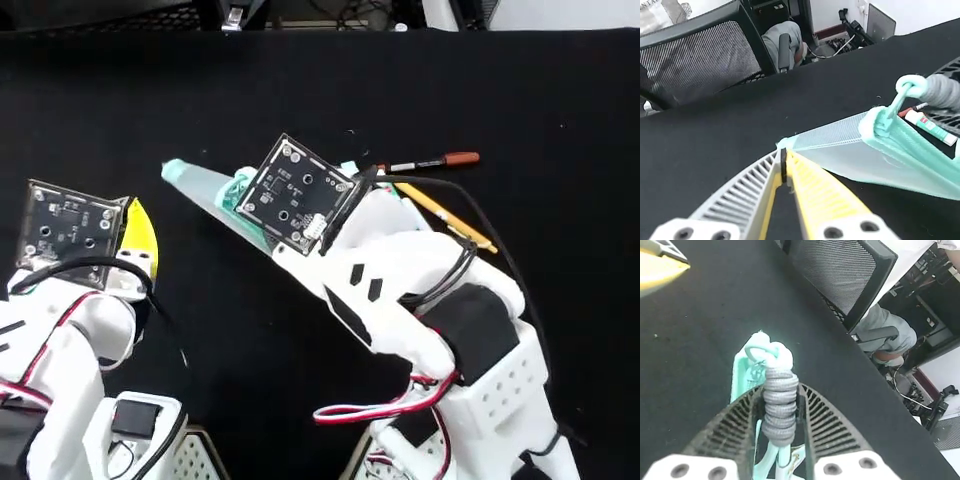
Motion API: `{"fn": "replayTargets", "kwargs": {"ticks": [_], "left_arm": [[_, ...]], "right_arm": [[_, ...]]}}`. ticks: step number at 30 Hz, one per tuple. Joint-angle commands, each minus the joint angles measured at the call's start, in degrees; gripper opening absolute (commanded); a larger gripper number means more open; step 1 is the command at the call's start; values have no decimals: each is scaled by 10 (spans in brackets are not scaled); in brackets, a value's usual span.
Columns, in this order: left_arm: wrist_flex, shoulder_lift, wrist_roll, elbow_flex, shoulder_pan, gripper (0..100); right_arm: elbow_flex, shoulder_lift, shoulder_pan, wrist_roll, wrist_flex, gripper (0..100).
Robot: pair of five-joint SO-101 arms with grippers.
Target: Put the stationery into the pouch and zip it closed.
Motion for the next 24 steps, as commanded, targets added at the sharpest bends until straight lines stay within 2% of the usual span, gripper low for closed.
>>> {"fn": "replayTargets", "kwargs": {"ticks": [1,4,10,15,19,24], "left_arm": [[-11,33,8,-18,5,66],[-11,97,27,-23,5,151],[52,171,38,-149,6,151],[163,240,25,-273,8,151],[162,273,22,-276,6,149],[161,271,22,-217,48,151]], "right_arm": [[-10,-12,-27,-11,-9,12],[-7,-12,-43,-11,-6,12],[30,-15,-46,-9,-10,12],[72,-16,-47,-7,-49,13],[74,-16,-44,-6,-51,13],[76,-16,-43,-6,-51,13]]}}
